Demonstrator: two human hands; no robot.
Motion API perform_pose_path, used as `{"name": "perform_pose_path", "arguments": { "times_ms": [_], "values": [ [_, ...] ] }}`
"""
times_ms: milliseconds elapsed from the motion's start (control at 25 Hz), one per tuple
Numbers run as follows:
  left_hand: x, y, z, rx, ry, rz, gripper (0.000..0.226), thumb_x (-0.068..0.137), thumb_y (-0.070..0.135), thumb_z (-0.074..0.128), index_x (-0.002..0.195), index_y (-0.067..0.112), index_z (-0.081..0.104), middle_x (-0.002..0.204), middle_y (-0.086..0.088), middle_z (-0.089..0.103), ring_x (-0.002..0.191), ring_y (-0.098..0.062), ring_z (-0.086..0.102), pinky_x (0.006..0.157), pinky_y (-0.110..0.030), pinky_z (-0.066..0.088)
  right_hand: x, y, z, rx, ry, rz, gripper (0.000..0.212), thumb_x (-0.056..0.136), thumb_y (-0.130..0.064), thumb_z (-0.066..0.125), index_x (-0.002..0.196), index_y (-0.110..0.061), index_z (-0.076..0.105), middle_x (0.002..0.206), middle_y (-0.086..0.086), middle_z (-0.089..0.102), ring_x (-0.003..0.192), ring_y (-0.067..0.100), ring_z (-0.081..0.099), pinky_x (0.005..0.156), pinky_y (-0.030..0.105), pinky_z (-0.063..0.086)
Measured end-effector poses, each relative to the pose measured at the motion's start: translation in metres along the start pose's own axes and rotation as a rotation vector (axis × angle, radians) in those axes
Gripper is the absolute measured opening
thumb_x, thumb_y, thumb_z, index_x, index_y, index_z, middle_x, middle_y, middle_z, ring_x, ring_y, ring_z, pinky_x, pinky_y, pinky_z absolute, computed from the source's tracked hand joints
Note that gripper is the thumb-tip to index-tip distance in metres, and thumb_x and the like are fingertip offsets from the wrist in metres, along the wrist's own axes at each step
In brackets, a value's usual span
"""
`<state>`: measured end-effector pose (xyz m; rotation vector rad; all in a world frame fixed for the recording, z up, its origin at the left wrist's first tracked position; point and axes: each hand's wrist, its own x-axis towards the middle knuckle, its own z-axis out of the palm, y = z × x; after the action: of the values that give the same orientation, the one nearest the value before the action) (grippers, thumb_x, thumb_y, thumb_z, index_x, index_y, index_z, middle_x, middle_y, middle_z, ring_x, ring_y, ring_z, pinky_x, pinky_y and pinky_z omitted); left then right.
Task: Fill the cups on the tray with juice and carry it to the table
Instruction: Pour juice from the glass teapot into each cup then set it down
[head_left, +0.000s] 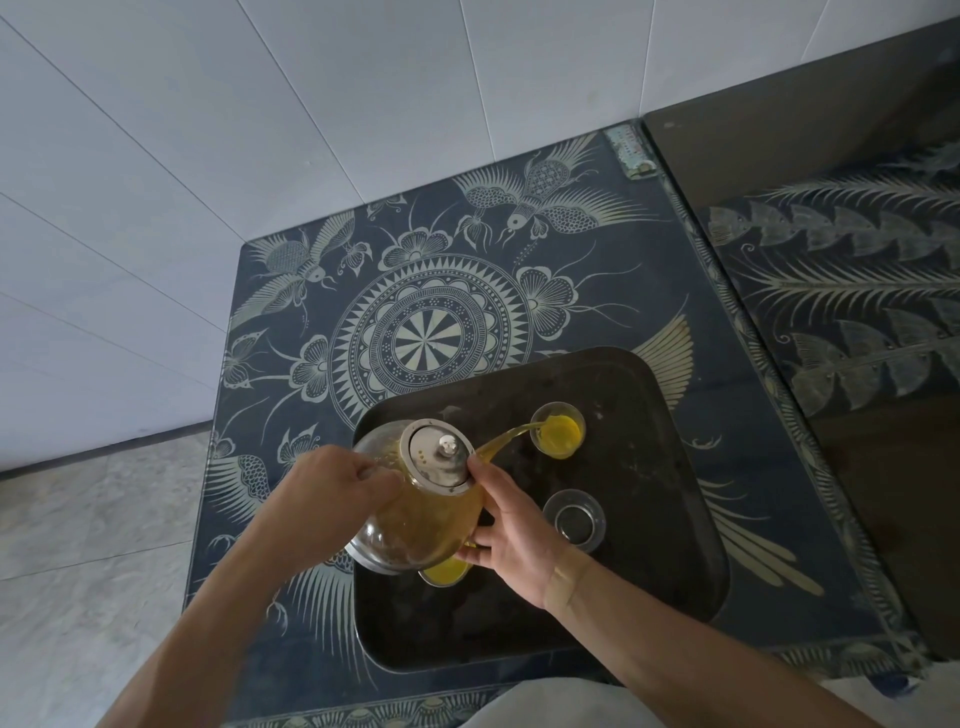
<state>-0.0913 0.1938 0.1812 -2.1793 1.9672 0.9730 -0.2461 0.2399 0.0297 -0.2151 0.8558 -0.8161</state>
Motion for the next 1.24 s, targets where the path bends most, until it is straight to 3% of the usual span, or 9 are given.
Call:
{"name": "perform_pose_path", "arguments": {
  "times_ms": [120,920,1080,1240],
  "values": [
    [0.001,-0.001,0.001,0.018,0.000,-0.001,0.043,0.089,0.025,0.065,0.059,-0.006,0.059,0.037,0.007,0.032,0.030,-0.006,0.025,0.035,-0.016,0.026,0.000,0.000,-0.001,-0.004,0.002,0.000,0.080,0.068,-0.068,0.074,0.138,-0.035,0.055,0.140,-0.001,0.065,0.125,0.034,0.063,0.108,0.053,0.047],
    [0.003,0.000,0.007,0.023,0.010,0.017,0.041,0.088,0.027,0.065,0.069,-0.010,0.066,0.040,0.006,0.037,0.031,-0.006,0.027,0.034,-0.016,0.026,-0.003,0.003,-0.003,0.009,0.046,0.023,0.074,0.075,-0.066,0.069,0.139,-0.032,0.056,0.140,0.000,0.066,0.124,0.033,0.064,0.100,0.047,0.051],
    [0.001,0.001,0.008,0.021,0.011,0.006,0.043,0.087,0.027,0.065,0.053,0.001,0.057,0.040,0.005,0.035,0.034,-0.007,0.025,0.035,-0.016,0.025,-0.005,0.003,-0.003,0.009,0.064,0.017,0.071,0.075,-0.065,0.069,0.137,-0.033,0.058,0.139,-0.001,0.067,0.123,0.033,0.064,0.101,0.048,0.051],
    [0.000,0.001,0.010,0.011,0.001,-0.003,0.043,0.086,0.027,0.065,0.054,0.000,0.057,0.038,0.006,0.033,0.034,-0.007,0.025,0.036,-0.017,0.024,-0.006,0.003,-0.004,-0.007,0.072,0.020,0.069,0.075,-0.065,0.068,0.136,-0.035,0.059,0.138,-0.003,0.067,0.123,0.033,0.065,0.101,0.048,0.051]
  ]
}}
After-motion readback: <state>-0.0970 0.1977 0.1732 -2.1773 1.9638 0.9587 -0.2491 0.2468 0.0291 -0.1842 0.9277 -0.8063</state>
